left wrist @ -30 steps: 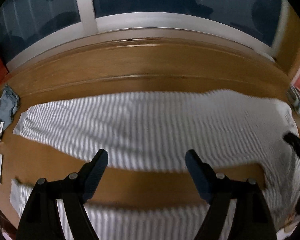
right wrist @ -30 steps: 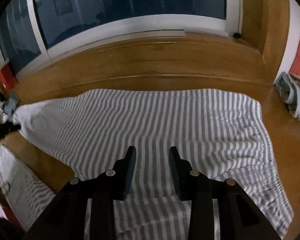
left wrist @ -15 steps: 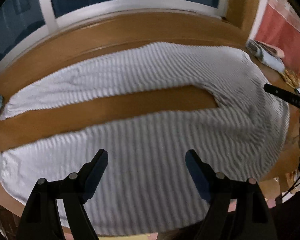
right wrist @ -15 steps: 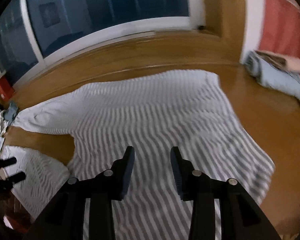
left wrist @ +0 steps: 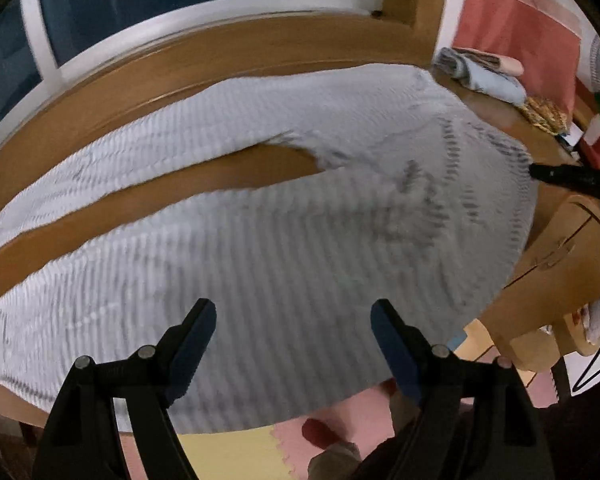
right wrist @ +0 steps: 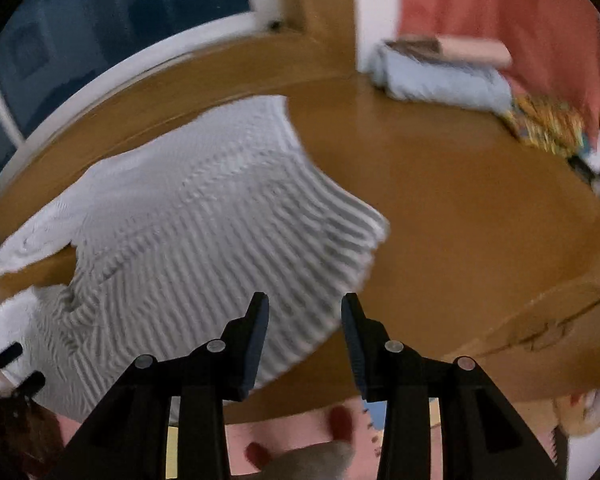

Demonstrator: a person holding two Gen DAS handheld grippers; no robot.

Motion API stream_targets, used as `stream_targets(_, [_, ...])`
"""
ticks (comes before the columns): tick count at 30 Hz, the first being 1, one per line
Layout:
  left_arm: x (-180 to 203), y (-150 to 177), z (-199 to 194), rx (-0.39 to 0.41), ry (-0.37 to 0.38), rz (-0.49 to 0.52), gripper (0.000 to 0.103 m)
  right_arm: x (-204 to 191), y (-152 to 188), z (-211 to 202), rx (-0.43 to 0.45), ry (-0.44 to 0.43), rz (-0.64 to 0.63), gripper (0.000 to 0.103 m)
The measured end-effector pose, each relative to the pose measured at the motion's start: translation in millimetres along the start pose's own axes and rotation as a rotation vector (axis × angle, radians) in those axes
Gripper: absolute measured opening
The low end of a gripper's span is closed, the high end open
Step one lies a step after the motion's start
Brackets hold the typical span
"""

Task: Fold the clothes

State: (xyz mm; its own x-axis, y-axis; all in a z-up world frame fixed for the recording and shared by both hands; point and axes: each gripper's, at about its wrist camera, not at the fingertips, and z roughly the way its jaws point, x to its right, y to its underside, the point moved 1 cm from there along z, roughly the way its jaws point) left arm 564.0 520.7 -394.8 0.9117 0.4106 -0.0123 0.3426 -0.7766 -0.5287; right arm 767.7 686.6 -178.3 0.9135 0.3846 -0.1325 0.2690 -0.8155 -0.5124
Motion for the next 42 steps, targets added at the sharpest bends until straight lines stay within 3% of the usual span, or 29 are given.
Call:
stream_targets(5, [47, -15, 6, 0.004, 0.043, 0.02, 0.079, 30, -7, 19, -0.092, -0.122, 0.086, 0.038])
stream_targets(9, [85, -23, 19, -0.014, 0.086, 0.046, 0.079, 29, -12, 28, -0.11, -0.195, 0.073, 0.038])
stream_targets(10, [94, -26, 21, -0.016, 0.09, 0.057, 0.079, 27, -13, 29, -0.114, -0.202, 0.055, 0.036])
stream_targets(13, [127, -33, 27, -0.029, 0.111, 0.104, 0.079, 23, -18, 32, -0.128, -0.223, -0.008, 0.011])
stream_targets(16, [152, -37, 33, -0.034, 0.128, 0.132, 0.079, 23, -25, 28, -0.115, -0.252, -0.051, 0.004])
stream_targets(24, [197, -56, 54, 0.0, 0.107, 0.116, 0.079, 29, -49, 13, -0.126, -0.426, -0.083, 0.004])
stream_targets(25, [199, -58, 56, 0.01, 0.087, 0.107, 0.077, 29, -51, 11, -0.127, -0.437, -0.097, 0.004])
stream_targets(26, [199, -59, 57, 0.016, 0.08, 0.092, 0.062, 30, -52, 10, -0.127, -0.447, -0.122, 0.004])
stream_targets(28, [196, -63, 60, 0.005, 0.095, 0.048, 0.035, 29, -52, 6, -0.122, -0.455, -0.212, 0.005])
stream_targets(31, [191, -68, 59, 0.008, 0.118, -0.003, 0.024, 29, -47, -1, -0.083, -0.436, -0.417, 0.011])
stream_targets(33, [190, -69, 56, 0.009, 0.12, -0.018, 0.022, 30, -40, -9, -0.008, -0.386, -0.592, 0.023])
stream_targets(35, [193, -69, 54, 0.012, 0.105, -0.016, 0.022, 28, -29, -18, 0.091, -0.341, -0.786, 0.051])
stream_targets(36, [195, -70, 54, 0.011, 0.097, -0.015, 0.022, 26, -22, -22, 0.139, -0.327, -0.875, 0.055])
stream_targets(38, [197, -70, 52, 0.013, 0.085, -0.018, 0.022, 19, -10, -22, 0.203, -0.325, -1.023, 0.056])
stream_targets(42, [198, -70, 46, 0.021, 0.071, -0.027, 0.022, 2, 9, -10, 0.231, -0.34, -1.216, 0.055])
